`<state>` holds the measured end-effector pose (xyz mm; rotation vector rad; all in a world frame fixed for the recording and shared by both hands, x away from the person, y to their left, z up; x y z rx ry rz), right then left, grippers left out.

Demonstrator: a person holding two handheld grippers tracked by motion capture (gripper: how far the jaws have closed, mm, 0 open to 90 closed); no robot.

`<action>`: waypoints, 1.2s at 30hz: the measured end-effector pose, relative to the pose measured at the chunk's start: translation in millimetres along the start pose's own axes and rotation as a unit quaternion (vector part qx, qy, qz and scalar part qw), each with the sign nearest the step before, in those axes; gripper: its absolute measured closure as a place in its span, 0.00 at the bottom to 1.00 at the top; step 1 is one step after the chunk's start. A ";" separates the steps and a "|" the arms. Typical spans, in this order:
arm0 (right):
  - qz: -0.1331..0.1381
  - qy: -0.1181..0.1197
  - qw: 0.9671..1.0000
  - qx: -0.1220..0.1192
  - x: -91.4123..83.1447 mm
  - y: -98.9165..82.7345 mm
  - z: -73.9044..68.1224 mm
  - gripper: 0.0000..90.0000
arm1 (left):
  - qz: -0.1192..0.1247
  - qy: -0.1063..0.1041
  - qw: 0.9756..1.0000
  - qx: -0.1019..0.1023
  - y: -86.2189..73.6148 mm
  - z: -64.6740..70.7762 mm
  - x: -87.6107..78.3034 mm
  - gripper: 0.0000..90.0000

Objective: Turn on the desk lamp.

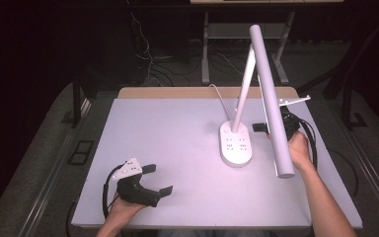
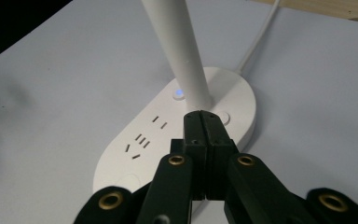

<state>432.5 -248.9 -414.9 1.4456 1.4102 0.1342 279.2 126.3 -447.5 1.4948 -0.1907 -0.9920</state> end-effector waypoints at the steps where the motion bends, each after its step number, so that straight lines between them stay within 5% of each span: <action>1: 0.003 0.002 1.000 0.000 -1.7 -1.2 -2.3 0.92 | 0.000 -0.001 1.000 -0.001 0.0 0.3 0.2 0.00; 9: 0.030 0.008 0.999 0.013 -14.4 -10.1 -14.0 0.57 | -0.001 -0.001 1.000 -0.001 -0.3 0.3 1.4 0.00; 13: 0.053 0.024 0.998 0.013 -22.3 -17.3 -22.9 0.25 | -0.002 -0.001 1.000 0.000 -0.5 0.5 1.7 0.00; 17: 0.060 0.009 0.998 0.011 -25.5 -25.2 -29.0 0.01 | -0.002 -0.002 1.000 0.001 -0.7 1.4 2.0 0.00; 22: 0.059 -0.004 0.998 0.008 -28.3 -34.3 -36.1 0.00 | -0.002 -0.002 1.000 0.000 -0.6 2.0 2.1 0.00; 36: 0.084 0.024 0.996 0.009 -33.9 -74.2 -64.8 0.00 | 0.000 -0.003 1.000 0.001 -0.2 2.4 1.6 0.00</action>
Point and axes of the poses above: each handheld gripper's, and its own axes: x roughly forward along the jaws, y roughly out of its top, z roughly to its right, the point moved 6 cm from there along x, roughly forward along the jaws, and after that the axes turned 12 degrees about y, right-handed, at the moved point
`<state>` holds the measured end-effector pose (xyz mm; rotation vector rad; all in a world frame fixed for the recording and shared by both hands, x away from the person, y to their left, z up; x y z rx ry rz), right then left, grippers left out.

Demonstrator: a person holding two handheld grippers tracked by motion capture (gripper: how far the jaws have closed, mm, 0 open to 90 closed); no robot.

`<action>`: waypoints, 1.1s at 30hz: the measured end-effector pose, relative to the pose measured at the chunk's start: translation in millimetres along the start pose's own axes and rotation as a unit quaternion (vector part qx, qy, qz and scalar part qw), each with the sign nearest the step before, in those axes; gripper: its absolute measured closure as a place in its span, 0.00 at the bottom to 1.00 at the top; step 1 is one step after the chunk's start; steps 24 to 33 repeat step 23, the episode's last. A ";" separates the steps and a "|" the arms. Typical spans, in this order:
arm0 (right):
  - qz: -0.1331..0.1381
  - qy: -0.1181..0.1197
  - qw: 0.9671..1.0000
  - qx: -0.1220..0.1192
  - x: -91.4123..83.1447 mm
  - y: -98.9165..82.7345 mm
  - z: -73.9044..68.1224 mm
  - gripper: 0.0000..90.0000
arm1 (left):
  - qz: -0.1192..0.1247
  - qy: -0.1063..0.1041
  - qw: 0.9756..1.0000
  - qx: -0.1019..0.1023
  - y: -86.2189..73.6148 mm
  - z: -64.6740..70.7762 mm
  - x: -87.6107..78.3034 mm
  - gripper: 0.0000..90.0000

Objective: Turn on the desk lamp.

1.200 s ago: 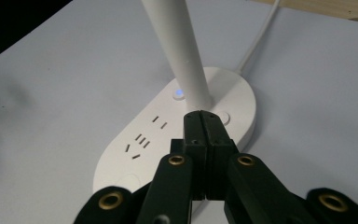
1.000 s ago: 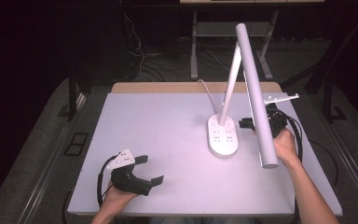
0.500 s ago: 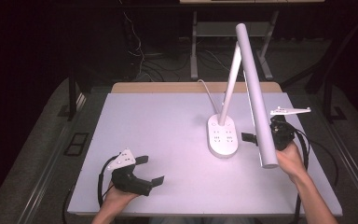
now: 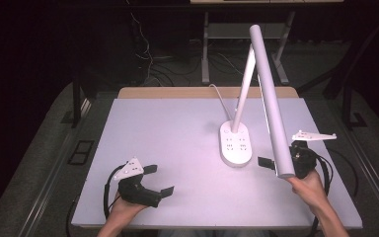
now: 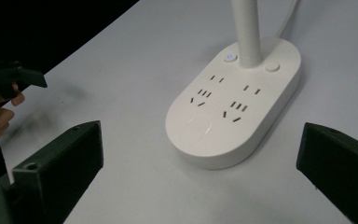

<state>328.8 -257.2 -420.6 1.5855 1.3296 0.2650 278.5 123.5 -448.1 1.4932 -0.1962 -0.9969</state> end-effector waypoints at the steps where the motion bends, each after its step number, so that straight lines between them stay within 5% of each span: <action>1: 0.000 0.000 1.000 0.000 0.0 0.0 0.0 0.00 | -0.002 0.001 1.000 0.001 -0.1 -0.5 -0.7 0.00; 10: 0.019 0.002 1.000 -0.011 -1.2 -30.5 -17.8 0.00 | -0.002 0.001 1.000 0.000 -0.1 -0.6 -0.1 0.00; 22: 0.011 -0.012 1.000 -0.027 -1.9 -53.6 -29.7 0.00 | -0.002 0.000 1.000 -0.001 0.0 -0.4 0.6 0.00; 33: 0.014 -0.013 0.999 -0.029 -1.6 -54.7 -29.4 0.00 | -0.002 0.000 1.000 -0.002 0.0 -0.4 0.6 0.00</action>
Point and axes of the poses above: each handheld gripper's, and its own axes: x roughly forward along the jaws, y roughly out of its top, z roughly to its right, the point moved 6 cm from there along x, roughly forward along the jaws, and after that the axes turned 12 degrees about y, right-handed, at the moved point
